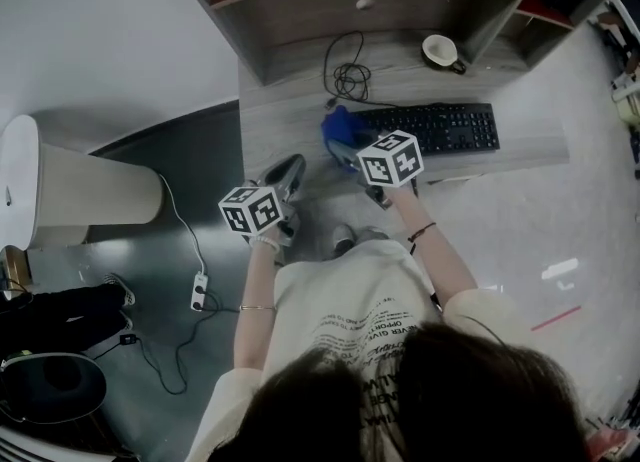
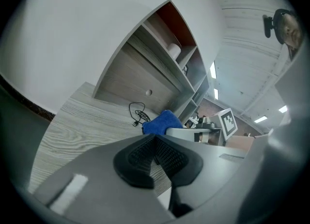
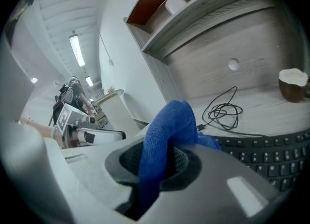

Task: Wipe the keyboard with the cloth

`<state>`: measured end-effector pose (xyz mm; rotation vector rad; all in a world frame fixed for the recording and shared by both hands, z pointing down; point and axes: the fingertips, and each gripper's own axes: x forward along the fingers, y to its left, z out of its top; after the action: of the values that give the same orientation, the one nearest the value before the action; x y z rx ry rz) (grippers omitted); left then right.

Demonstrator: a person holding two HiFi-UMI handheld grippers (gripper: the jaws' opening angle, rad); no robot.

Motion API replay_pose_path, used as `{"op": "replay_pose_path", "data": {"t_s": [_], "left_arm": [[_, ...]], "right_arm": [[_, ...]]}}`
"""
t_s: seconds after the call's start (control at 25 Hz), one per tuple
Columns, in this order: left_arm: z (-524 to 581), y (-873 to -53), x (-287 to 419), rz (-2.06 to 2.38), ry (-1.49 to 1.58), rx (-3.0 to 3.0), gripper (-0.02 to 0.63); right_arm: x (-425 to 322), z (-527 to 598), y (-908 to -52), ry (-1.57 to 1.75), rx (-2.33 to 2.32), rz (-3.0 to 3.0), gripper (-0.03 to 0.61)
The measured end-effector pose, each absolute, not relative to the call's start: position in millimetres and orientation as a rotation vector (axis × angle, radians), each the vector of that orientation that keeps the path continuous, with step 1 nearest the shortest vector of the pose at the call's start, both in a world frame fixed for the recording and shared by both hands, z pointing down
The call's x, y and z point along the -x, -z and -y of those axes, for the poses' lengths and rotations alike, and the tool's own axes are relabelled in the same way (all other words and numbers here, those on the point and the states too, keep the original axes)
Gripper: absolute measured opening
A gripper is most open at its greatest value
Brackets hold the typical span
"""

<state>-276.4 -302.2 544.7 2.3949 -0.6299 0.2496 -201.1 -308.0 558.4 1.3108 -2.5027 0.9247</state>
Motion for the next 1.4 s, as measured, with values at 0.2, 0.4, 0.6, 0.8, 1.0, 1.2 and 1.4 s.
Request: {"op": "replay_pose_path", "data": {"t_s": [0.2, 0.4, 0.6, 0.8, 1.0, 1.2, 1.4], "left_arm": [[302.9, -530.6, 276.7, 0.672, -0.223, -2.406, -0.003], [300.8, -517.0, 272.5, 0.709, -0.197, -2.419, -0.003], [292.5, -501.3, 264.9, 0.726, -0.177, -2.454, -0.003], [286.6, -496.3, 263.3, 0.755, -0.155, -2.452, -0.003], [278.7, -483.5, 262.7, 0.776, -0.113, -2.499, -0.003], [268.9, -461.3, 249.5, 0.756, -0.065, -2.585, -0.003], [255.4, -443.6, 236.2, 0.725, -0.019, -2.641, -0.003]], "right_arm": [[209.7, 301.2, -547.5, -0.93, -1.213, 2.569, 0.052], [211.1, 290.9, -533.7, -0.922, -1.131, 2.63, 0.052], [206.8, 279.2, -522.0, -0.911, -1.062, 2.684, 0.052], [200.1, 272.4, -502.8, -0.98, -1.032, 2.796, 0.052], [194.6, 262.8, -482.6, -0.953, -1.0, 2.897, 0.052], [181.7, 249.1, -460.1, -0.84, -0.981, 2.98, 0.052], [170.0, 236.7, -445.6, -0.762, -0.984, 3.025, 0.052]]}}
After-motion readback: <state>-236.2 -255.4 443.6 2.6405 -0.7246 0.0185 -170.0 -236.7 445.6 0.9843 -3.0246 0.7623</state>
